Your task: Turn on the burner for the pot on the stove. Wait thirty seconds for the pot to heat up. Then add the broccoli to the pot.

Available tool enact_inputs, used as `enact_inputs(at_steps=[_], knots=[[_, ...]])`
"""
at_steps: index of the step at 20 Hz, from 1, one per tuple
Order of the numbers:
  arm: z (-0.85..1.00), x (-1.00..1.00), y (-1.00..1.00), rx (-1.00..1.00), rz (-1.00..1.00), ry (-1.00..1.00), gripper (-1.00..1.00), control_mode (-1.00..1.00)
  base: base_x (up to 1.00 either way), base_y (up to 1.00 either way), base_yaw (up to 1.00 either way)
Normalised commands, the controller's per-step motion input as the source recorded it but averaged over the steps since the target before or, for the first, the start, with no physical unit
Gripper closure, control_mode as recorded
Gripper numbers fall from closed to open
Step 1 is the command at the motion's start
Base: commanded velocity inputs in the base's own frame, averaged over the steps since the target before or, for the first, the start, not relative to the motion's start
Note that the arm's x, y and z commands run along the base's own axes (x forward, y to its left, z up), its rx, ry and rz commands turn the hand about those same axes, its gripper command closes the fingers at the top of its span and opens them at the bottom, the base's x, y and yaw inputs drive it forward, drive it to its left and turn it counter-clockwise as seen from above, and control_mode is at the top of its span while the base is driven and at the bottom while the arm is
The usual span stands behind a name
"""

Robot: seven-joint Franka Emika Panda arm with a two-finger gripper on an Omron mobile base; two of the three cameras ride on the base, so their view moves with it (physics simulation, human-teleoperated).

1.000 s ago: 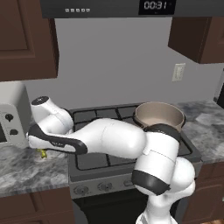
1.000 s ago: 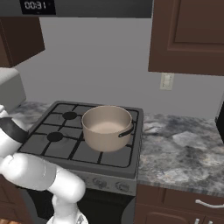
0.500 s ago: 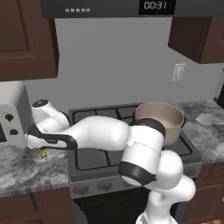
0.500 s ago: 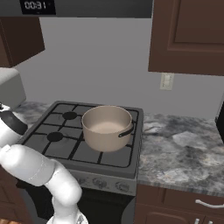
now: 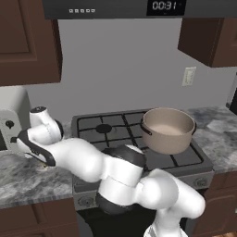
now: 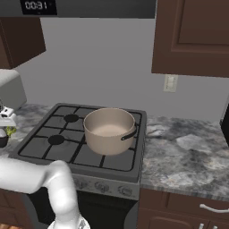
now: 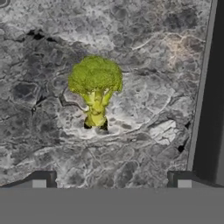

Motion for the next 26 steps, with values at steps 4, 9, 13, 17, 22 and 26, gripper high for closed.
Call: enact_inputs(at_steps=[4, 9, 13, 17, 22, 26], knots=[[-0.3, 0.26, 0.19, -0.01, 0.05, 0.04, -1.0, -1.0, 0.0, 0.0, 0.0], [-0.44, 0.11, 0.01, -0.02, 0.02, 0.01, -1.0, -1.0, 0.0, 0.0, 0.0], [-0.37, 0.1, 0.0, 0.0, 0.02, 0.0, -1.0, -1.0, 0.0, 0.0, 0.0], [-0.32, 0.08, 0.06, 0.0, 0.0, 0.0, -1.0, -1.0, 0.0, 0.0, 0.0], [-0.31, 0.18, 0.09, 0.0, 0.0, 0.02, -1.0, -1.0, 0.0, 0.0, 0.0], [-0.45, 0.13, 0.08, 0.0, 0.0, 0.03, -1.0, -1.0, 0.0, 0.0, 0.0]])
